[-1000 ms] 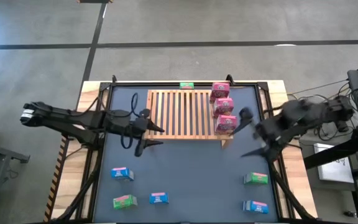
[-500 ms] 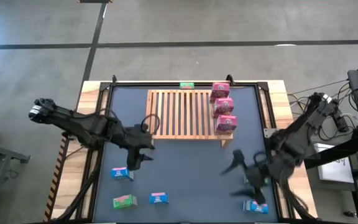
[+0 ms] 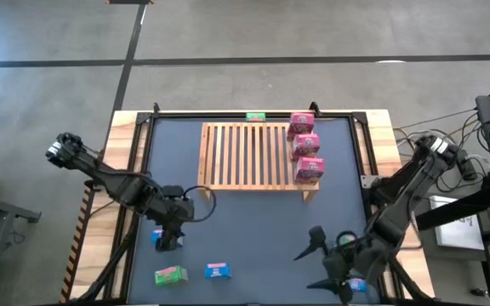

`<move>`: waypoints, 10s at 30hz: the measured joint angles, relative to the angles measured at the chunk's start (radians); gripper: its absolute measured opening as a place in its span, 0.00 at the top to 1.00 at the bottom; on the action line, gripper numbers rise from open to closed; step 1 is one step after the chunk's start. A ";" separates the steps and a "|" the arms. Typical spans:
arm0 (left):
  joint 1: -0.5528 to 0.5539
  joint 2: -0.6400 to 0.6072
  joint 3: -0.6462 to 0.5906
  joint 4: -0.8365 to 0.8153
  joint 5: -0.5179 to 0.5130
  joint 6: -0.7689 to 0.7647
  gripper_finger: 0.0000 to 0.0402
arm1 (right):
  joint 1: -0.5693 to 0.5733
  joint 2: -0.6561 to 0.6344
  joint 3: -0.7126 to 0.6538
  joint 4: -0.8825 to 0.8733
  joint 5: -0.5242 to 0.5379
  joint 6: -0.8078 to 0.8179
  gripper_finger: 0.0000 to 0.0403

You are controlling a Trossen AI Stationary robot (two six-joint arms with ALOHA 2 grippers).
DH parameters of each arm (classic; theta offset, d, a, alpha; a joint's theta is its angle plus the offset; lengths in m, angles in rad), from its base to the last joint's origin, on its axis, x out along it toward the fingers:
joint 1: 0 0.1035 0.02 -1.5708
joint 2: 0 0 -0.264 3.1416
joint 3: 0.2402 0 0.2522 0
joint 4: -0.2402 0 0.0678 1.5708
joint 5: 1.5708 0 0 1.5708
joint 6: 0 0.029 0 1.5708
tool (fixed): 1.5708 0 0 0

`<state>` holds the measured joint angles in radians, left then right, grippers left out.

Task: Stack cereal on shelf
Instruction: Put the top left blue cereal box on the shelf

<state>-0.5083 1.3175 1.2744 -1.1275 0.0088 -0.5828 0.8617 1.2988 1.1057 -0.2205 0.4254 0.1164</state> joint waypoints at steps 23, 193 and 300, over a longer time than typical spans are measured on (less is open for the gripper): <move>-0.245 -0.151 -0.299 0.026 0.003 -0.451 0.31 | 0.000 0.065 0.036 -0.006 -0.005 0.026 0.14; 0.917 0.618 0.935 -0.193 0.042 0.895 0.38 | -0.012 0.062 0.035 -0.051 0.100 -0.070 0.14; 1.034 0.202 -0.190 1.095 0.421 0.838 0.62 | -0.016 0.062 0.035 -0.052 0.100 -0.064 0.14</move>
<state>0.5262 1.5196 1.0840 -0.0330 0.4301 0.2548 0.8455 1.3609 1.1408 -0.2724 0.5255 0.0527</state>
